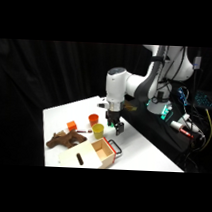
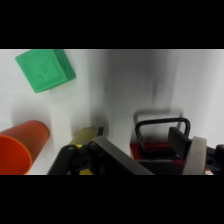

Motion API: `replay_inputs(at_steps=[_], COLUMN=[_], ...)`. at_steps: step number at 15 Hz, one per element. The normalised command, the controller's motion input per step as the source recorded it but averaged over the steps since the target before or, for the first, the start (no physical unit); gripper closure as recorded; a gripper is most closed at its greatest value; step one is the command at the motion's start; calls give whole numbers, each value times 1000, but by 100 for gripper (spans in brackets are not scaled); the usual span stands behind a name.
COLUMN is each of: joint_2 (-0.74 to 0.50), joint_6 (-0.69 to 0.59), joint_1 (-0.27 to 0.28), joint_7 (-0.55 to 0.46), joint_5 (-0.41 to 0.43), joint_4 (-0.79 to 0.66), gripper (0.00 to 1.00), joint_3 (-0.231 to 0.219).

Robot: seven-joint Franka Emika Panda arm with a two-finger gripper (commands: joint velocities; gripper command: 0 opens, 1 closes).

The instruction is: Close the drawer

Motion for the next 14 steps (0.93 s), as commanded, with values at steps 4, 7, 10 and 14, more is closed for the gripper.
replay_inputs(at_steps=[4,7,10,14], joint_2=[241,237,179,79], joint_6=[330,212,121,29], joint_1=[117,159,175,201], joint_7=[83,100,103,132], joint_5=[49,-18,-62,-149], joint_4=[31,140,175,201], gripper=[0,0,0,0], joint_3=[6,-45,-94,-173])
